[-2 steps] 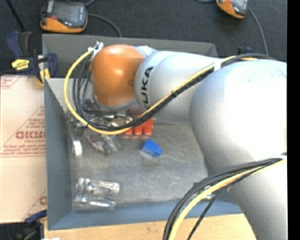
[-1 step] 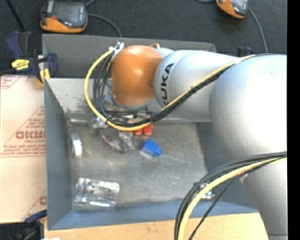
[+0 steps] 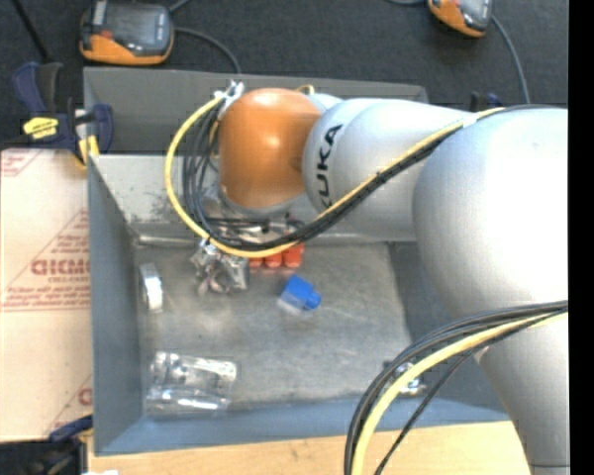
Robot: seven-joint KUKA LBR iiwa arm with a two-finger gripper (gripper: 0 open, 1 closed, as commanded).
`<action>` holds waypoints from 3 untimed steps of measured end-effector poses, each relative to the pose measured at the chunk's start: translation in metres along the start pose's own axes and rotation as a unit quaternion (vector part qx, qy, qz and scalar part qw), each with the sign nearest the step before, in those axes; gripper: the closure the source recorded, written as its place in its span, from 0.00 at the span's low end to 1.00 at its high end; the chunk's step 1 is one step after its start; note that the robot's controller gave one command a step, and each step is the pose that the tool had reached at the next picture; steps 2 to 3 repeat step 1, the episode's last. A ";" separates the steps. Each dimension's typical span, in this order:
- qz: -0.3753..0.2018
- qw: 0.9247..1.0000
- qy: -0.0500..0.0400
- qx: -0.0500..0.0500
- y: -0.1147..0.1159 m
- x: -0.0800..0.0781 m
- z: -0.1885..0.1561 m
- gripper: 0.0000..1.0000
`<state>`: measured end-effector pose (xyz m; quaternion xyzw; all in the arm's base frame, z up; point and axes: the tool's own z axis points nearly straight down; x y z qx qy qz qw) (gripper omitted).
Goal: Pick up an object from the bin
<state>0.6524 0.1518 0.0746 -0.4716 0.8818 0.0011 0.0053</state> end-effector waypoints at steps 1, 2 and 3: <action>0.004 1.000 0.001 0.004 0.007 0.026 -0.154 1.00; 0.004 1.000 0.001 0.004 0.007 0.026 -0.154 1.00; 0.004 1.000 0.001 0.004 0.007 0.026 -0.154 1.00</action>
Offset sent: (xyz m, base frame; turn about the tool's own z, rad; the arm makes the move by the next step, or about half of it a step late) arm -0.0244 -0.0175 0.1464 0.0003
